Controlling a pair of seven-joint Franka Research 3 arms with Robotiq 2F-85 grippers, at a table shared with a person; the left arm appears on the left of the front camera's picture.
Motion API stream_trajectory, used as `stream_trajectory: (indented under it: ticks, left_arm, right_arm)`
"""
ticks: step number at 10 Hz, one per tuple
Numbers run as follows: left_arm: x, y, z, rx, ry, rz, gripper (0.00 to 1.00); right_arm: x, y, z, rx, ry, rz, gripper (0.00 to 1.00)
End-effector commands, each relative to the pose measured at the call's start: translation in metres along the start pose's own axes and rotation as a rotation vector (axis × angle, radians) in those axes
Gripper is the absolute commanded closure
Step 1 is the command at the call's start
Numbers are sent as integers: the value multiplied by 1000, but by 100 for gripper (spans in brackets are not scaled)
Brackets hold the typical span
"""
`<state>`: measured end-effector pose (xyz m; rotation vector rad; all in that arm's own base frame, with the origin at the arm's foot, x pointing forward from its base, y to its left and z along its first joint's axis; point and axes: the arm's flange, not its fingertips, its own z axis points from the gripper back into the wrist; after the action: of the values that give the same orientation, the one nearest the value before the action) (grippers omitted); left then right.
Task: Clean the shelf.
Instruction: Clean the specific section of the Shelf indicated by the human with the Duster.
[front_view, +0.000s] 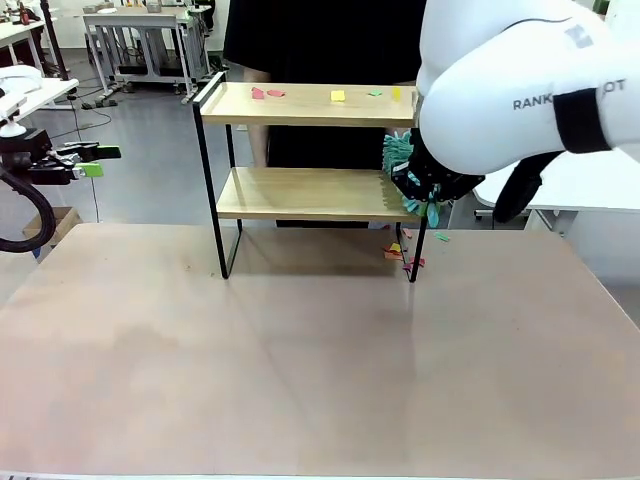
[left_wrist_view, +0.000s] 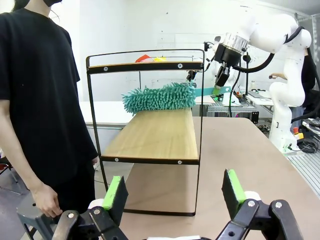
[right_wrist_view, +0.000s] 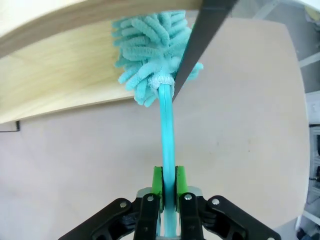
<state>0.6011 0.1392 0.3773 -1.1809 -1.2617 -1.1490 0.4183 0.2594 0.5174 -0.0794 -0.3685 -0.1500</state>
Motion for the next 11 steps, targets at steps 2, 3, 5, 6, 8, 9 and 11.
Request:
stream_trajectory:
  ticks: [2, 3, 5, 6, 8, 9, 11]
  left_arm:
    - [2, -2, 0, 1, 8, -13, 0]
    - [2, -2, 0, 1, 8, -13, 0]
    - [2, -2, 0, 1, 8, -13, 0]
    - [2, -2, 0, 1, 8, -13, 0]
    - [2, -2, 0, 1, 8, -13, 0]
    - [2, -2, 0, 1, 8, -13, 0]
    - [2, -2, 0, 1, 8, -13, 0]
  right_arm:
    - [8, -1, -11, -17, 29, -19, 87]
    - [8, -1, -11, -17, 29, -19, 87]
    - [-5, -7, 4, 96, -32, 67, 87]
    - [-8, -20, 12, 157, -56, 112, 87]
    - [-8, -44, 18, 244, -30, 228, 87]
    - [-8, -53, 20, 288, -16, 290, 87]
    - [-12, -68, 25, 403, 43, 475, 87]
